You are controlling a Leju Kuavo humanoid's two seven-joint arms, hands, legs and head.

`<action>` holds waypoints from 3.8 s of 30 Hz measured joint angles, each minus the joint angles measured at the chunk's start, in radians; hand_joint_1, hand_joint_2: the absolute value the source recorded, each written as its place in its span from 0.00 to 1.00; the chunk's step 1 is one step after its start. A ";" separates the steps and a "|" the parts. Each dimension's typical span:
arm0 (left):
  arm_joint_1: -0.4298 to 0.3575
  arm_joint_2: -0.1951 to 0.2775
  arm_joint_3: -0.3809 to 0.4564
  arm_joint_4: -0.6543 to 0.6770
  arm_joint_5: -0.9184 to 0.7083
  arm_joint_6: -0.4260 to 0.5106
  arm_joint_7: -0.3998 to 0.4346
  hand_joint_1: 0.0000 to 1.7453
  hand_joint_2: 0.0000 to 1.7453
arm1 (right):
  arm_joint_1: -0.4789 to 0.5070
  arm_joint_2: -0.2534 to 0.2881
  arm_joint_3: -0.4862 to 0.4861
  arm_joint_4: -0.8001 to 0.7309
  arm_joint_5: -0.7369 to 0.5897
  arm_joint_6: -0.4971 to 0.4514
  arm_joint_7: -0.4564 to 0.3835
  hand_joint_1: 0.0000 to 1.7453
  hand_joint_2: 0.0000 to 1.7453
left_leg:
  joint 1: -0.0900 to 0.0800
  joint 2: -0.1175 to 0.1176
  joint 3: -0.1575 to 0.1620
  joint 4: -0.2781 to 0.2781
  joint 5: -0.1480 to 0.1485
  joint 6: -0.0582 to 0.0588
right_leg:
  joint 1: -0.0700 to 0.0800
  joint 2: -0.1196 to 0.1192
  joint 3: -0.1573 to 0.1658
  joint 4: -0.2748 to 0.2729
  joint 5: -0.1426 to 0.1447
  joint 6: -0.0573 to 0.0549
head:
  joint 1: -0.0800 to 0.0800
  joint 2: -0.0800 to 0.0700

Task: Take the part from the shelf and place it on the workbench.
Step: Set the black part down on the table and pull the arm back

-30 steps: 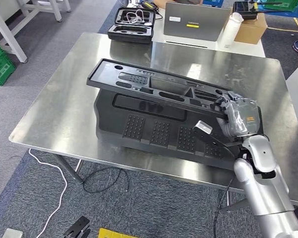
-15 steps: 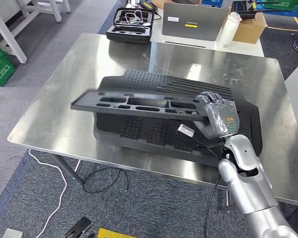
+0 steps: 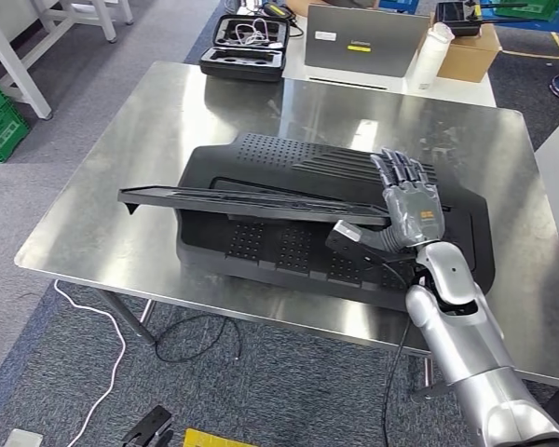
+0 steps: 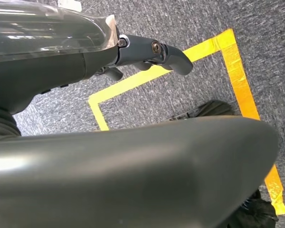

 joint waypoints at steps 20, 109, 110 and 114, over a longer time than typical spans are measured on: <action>-0.001 -0.001 0.009 0.000 0.000 0.000 -0.011 0.00 0.00 | -0.016 -0.016 -0.024 0.020 -0.019 0.011 0.008 0.00 0.00 | 0.000 0.000 0.000 0.000 0.000 0.000 | 0.000 0.000 0.000 0.000 0.000 0.000 | 0.000 0.000; 0.000 0.015 0.030 0.000 -0.021 0.018 0.005 0.00 0.00 | -0.024 -0.033 0.092 0.159 -0.001 0.165 -0.023 0.00 0.00 | 0.000 0.000 0.002 0.000 0.000 0.000 | 0.000 0.001 0.001 0.000 0.000 0.000 | 0.000 0.000; 0.000 0.015 0.030 0.000 -0.021 0.018 0.005 0.00 0.00 | -0.025 -0.033 0.093 0.161 -0.001 0.166 -0.023 0.00 0.00 | 0.000 0.000 0.002 0.000 0.000 0.000 | 0.000 0.001 0.001 0.000 0.000 0.000 | 0.000 0.000; 0.001 0.015 0.032 0.000 -0.022 0.020 0.005 0.00 0.00 | -0.033 -0.033 0.099 0.167 0.000 0.176 -0.024 0.00 0.00 | 0.000 0.000 0.002 0.000 0.000 0.000 | 0.000 0.001 0.001 0.000 0.000 0.000 | 0.000 0.000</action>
